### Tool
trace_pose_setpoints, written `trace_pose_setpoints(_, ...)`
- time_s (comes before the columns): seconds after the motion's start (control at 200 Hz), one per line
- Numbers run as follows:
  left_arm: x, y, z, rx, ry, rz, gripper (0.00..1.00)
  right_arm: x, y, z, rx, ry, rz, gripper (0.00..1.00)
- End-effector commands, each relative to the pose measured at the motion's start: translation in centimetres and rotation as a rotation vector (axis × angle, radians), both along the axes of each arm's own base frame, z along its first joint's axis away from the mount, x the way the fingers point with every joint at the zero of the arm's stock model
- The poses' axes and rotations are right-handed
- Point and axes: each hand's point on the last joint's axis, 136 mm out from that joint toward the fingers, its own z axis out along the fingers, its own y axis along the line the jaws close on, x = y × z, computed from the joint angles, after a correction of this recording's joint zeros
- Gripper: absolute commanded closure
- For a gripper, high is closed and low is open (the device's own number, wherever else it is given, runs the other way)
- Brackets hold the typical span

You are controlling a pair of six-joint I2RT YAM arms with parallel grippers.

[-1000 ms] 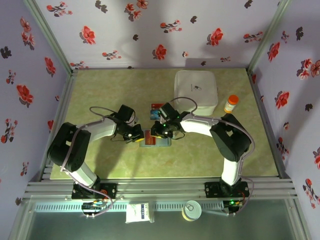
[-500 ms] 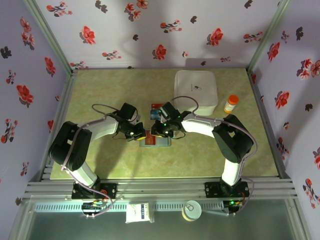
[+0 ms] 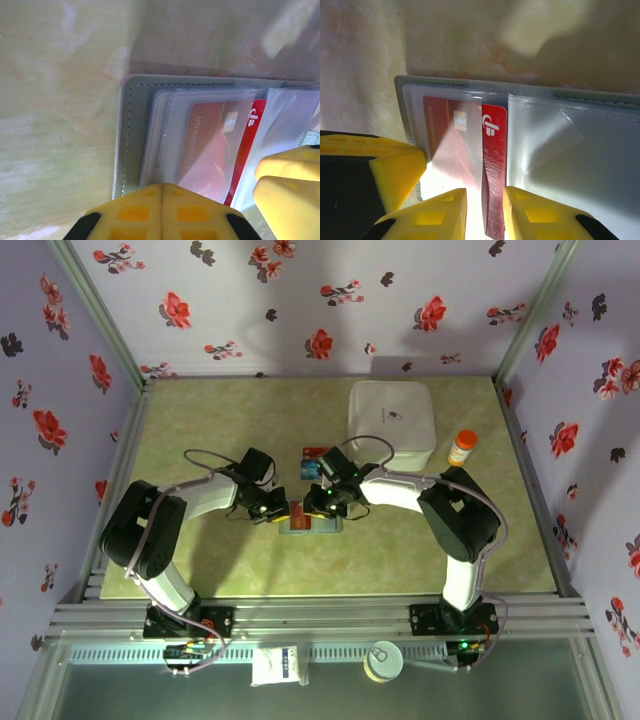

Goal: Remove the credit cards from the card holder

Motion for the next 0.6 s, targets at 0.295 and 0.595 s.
trace_pose_setpoints(0.295,-1.1,0.8,-1.4,0.049,0.026,-0.020,0.96,-0.3,1.2,-0.8,0.065,0.020,0.005,0.74)
trace_pose_setpoints(0.595,-1.2,1.0,-1.6,0.054,0.033,-0.019,0.98,-0.1,1.9,1.0,0.141,-0.007,-0.005,0.76)
